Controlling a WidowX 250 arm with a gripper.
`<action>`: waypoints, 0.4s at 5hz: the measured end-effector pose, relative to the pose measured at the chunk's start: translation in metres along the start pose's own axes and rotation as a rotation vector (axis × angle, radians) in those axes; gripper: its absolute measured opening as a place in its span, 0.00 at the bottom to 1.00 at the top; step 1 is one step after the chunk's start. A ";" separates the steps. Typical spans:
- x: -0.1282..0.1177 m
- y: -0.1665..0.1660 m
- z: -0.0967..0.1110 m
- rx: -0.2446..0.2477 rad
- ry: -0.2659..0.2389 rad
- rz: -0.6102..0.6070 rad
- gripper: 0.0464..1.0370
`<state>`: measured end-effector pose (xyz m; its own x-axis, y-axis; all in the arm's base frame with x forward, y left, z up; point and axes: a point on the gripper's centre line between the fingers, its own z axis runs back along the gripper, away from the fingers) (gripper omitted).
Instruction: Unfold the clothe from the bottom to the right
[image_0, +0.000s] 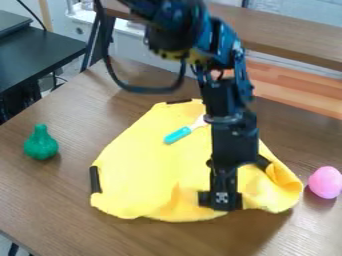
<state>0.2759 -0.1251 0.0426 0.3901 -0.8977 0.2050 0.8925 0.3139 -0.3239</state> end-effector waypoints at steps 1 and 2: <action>-0.002 0.001 -0.009 -0.097 -0.031 0.112 0.06; -0.001 -0.001 -0.014 -0.207 -0.039 0.157 0.25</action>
<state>0.2720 -0.1291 0.0301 0.5320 -0.8293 0.1711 0.7568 0.3750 -0.5354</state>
